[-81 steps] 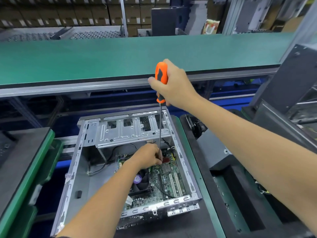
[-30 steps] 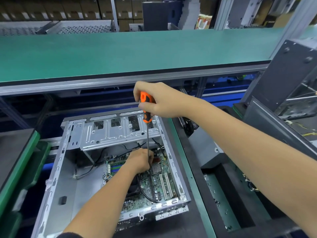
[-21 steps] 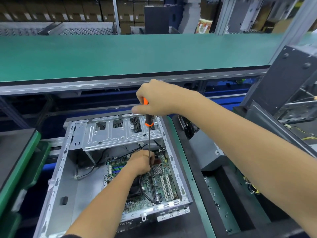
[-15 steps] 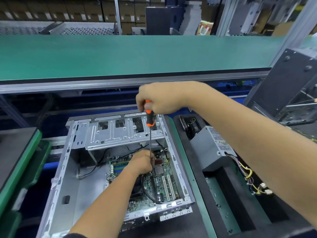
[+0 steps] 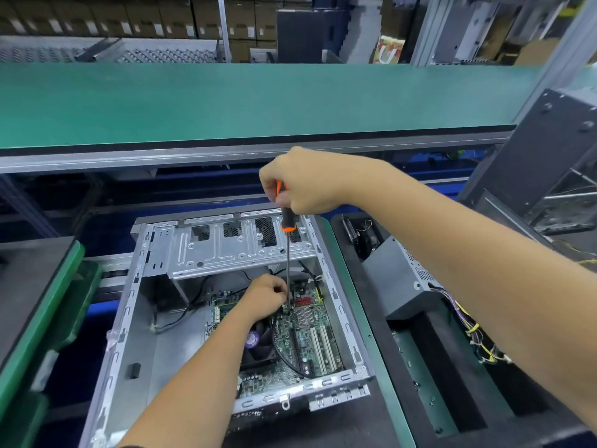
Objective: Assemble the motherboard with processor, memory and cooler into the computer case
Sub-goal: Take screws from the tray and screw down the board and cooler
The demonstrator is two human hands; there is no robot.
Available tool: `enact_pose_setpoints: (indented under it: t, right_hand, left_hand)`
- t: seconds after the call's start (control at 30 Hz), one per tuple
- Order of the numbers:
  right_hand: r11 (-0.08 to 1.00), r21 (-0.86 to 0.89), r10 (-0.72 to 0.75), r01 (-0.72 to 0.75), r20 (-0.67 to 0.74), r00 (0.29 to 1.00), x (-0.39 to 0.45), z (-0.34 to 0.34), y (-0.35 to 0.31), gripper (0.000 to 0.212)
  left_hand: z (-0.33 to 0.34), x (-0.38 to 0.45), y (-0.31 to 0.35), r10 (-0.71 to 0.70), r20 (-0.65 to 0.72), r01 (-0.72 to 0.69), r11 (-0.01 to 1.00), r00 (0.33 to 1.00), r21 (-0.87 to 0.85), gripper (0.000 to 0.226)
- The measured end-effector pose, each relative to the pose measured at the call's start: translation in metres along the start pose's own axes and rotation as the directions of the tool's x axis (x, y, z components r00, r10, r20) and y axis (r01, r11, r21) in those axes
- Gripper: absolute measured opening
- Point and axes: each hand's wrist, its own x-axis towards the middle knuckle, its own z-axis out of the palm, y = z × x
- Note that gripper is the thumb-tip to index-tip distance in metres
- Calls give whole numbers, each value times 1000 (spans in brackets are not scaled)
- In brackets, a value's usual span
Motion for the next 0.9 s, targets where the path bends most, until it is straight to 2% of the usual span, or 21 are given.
enact_pose_setpoints:
  t: [0.1,0.13,0.23,0.3,0.33,0.43,0.53,0.57,0.63,0.7,0.73,0.8,0.87,0.9]
  right_hand:
    - [996,-24,81,-83,-66,994,4,7,-4,36]
    - [995,-21,96,-97,-65,993,3,7,-4,38]
    - [996,-15,92,-92,54,994,0,0,-5,20]
    - [996,61,51,-58,108,993,-5,-5,-3,18]
    - [997,71,29,-36,97,995,-7,-5,-2,20]
    - [999,16,35,-34,-74,997,-9,3,-1,12]
    - [987,-19,155,-161,-175,972,-8,11,-2,38]
    - [982,-49,174,-184,-166,971,-9,10,-1,37]
    - [977,-101,186,-188,-20,982,-11,1,1,26]
    - [991,-32,132,-129,131,983,-15,-8,1,19]
    - [996,18,79,-82,137,987,-17,-11,0,20]
    - [999,37,15,-16,27,1000,-17,-8,-4,18]
    - [999,-10,51,-52,-72,996,-11,-1,-6,16]
    - [994,-38,95,-99,-100,990,-8,2,-7,27]
  left_hand:
    - [3,0,0,16,15,-17,998,1000,68,23]
    - [4,0,0,21,36,-24,996,999,83,20]
    - [5,0,1,39,78,-48,991,996,123,18]
    - [6,-1,0,41,59,-48,989,997,138,12]
    - [7,-1,0,39,40,-44,989,998,143,11]
    - [9,0,-1,42,5,-42,983,999,180,11]
    - [10,0,0,36,5,-36,977,999,212,14]
    - [10,0,1,33,4,-33,973,999,230,15]
    - [10,1,1,29,-9,-25,964,1000,266,19]
    - [11,0,2,27,-17,-21,956,999,293,19]
    - [12,1,2,22,-19,-15,955,1000,295,18]
    - [13,1,2,8,-18,-2,952,1000,306,14]
    - [14,2,2,12,-20,-5,943,1000,331,12]
    - [14,2,1,16,-15,-10,939,1000,344,11]
